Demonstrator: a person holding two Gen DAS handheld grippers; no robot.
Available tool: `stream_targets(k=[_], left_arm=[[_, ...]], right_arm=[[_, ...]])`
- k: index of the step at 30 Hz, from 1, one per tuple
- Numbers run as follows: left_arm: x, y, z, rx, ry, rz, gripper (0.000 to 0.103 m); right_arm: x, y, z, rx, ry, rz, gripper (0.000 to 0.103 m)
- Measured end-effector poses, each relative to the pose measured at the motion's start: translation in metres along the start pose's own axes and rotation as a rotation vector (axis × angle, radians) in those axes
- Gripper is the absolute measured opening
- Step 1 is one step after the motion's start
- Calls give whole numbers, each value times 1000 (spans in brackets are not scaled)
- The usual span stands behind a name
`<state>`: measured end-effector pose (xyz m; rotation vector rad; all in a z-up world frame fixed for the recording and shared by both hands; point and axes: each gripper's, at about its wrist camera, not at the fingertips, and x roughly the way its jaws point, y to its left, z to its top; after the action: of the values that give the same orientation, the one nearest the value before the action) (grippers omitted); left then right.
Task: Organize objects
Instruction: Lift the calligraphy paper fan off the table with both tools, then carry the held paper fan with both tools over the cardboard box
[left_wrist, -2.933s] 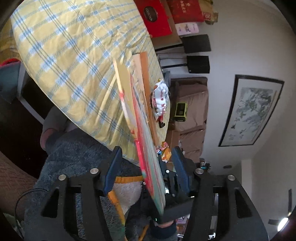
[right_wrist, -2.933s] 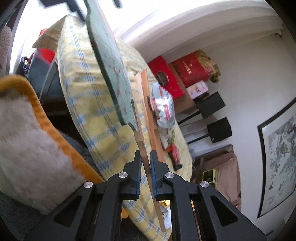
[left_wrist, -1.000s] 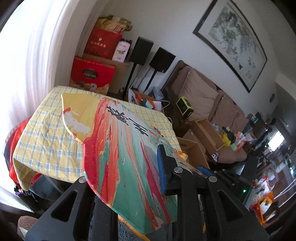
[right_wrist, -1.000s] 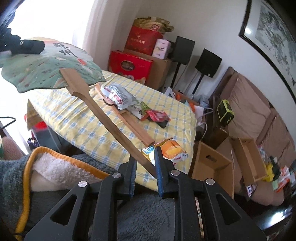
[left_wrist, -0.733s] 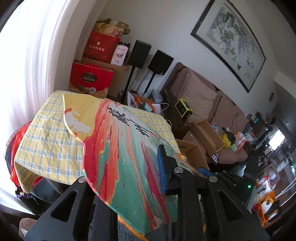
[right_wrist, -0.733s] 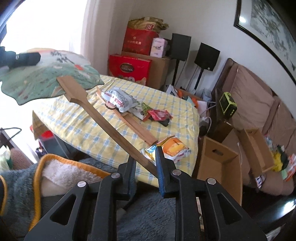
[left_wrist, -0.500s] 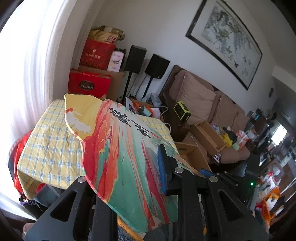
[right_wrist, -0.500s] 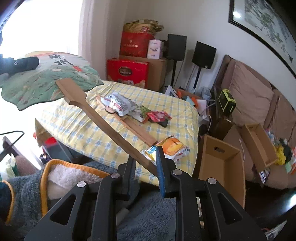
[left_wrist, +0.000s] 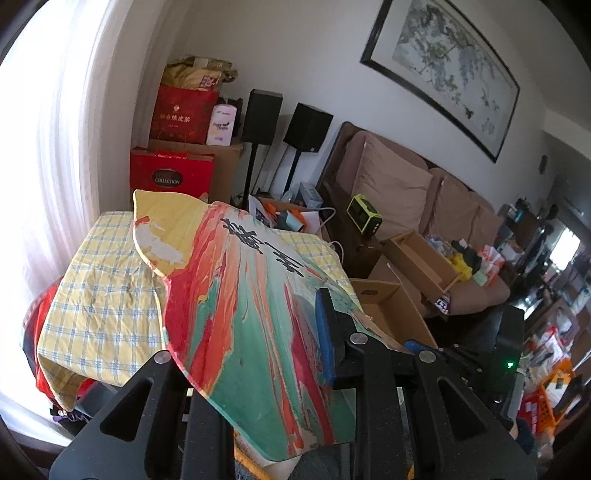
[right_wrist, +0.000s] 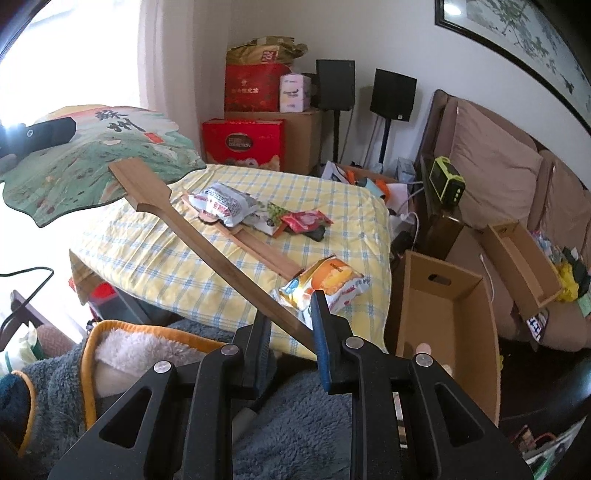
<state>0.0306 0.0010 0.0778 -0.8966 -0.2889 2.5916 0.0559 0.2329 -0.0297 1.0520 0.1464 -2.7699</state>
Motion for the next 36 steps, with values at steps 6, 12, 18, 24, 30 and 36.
stream_targets(k=[6,12,18,24,30,36], left_arm=[[5,-14,9,35,-1,1,21],[8,-33,19,75,-9,-2,21],[9,-56,26,119,-27,6,21],[21,-74,34,142,-25,-13,21],[40,-85,34,157,-8,-24,21],[58,-90,37,154,18,-62,21]], right_arm=[[-2,-10,-1,31,-9,9,21],[-9,-25,-1,71,-31,17,21],[-13,-40,-3,119,-59,47,21],[-14,-58,-5,183,-64,44,21],[-18,-67,-6,185,-65,-51,21],[-24,-71,-8,149,-74,-155,21]])
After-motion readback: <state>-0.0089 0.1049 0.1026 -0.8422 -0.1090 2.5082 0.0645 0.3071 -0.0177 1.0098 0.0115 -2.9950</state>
